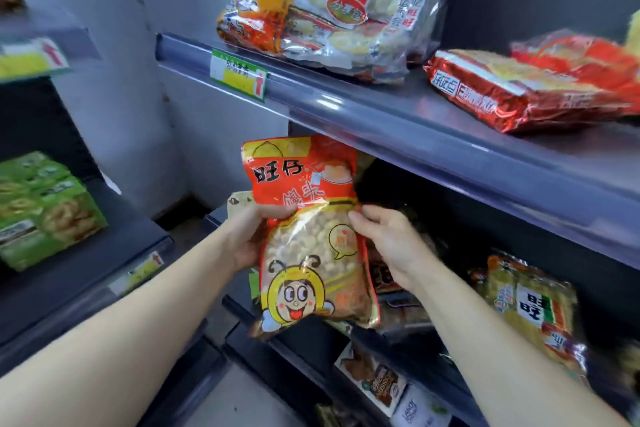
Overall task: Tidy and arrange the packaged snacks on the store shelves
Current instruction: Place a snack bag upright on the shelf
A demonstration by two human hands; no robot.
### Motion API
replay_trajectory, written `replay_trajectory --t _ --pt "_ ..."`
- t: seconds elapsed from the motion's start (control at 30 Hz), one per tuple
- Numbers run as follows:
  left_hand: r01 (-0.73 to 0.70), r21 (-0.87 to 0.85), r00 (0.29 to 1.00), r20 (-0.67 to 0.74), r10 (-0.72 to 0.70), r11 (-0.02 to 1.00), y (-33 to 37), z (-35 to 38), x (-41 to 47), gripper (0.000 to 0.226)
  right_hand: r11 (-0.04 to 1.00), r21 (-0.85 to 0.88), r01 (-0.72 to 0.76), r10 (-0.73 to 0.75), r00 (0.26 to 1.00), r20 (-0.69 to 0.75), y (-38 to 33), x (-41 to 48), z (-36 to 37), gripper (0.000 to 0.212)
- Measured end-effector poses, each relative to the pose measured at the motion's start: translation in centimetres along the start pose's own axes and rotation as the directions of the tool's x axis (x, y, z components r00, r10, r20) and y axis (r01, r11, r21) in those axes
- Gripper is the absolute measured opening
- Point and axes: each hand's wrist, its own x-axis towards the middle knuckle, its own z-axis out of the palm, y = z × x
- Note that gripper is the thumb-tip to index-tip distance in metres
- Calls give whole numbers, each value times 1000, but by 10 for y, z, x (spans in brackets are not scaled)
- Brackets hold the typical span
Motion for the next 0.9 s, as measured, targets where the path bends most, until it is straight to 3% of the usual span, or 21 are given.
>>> replay_trajectory --t 0.13,0.23,0.5,0.63,0.73,0.83,0.9 --pt "-35 -23 989 145 38 999 -8 -2 -14 56 1000 2 -10 10 1000 -19 -6 -29 -5 9" --pt "-9 -33 977 212 16 999 -13 5 -20 50 1000 -30 7 -9 997 -75 -9 -53 -6 15" --pt "92 163 932 334 -143 982 -53 25 -38 85 892 -451 28 -159 953 -256 -16 -144 -20 20" --pt "115 302 833 490 -258 946 -73 62 -54 97 864 -501 47 -242 912 -331 -25 -201 -41 24" --pt "87 368 741 598 -307 926 -84 103 -63 88 871 -488 57 -290 862 -415 -35 -243 -66 19" --pt "40 366 644 702 -304 930 -93 157 -73 58 867 -495 59 -347 784 -515 -44 -287 -95 14" --pt "23 374 605 733 -311 927 -97 197 -86 71 860 -506 67 -393 718 -574 -51 -319 -115 21"
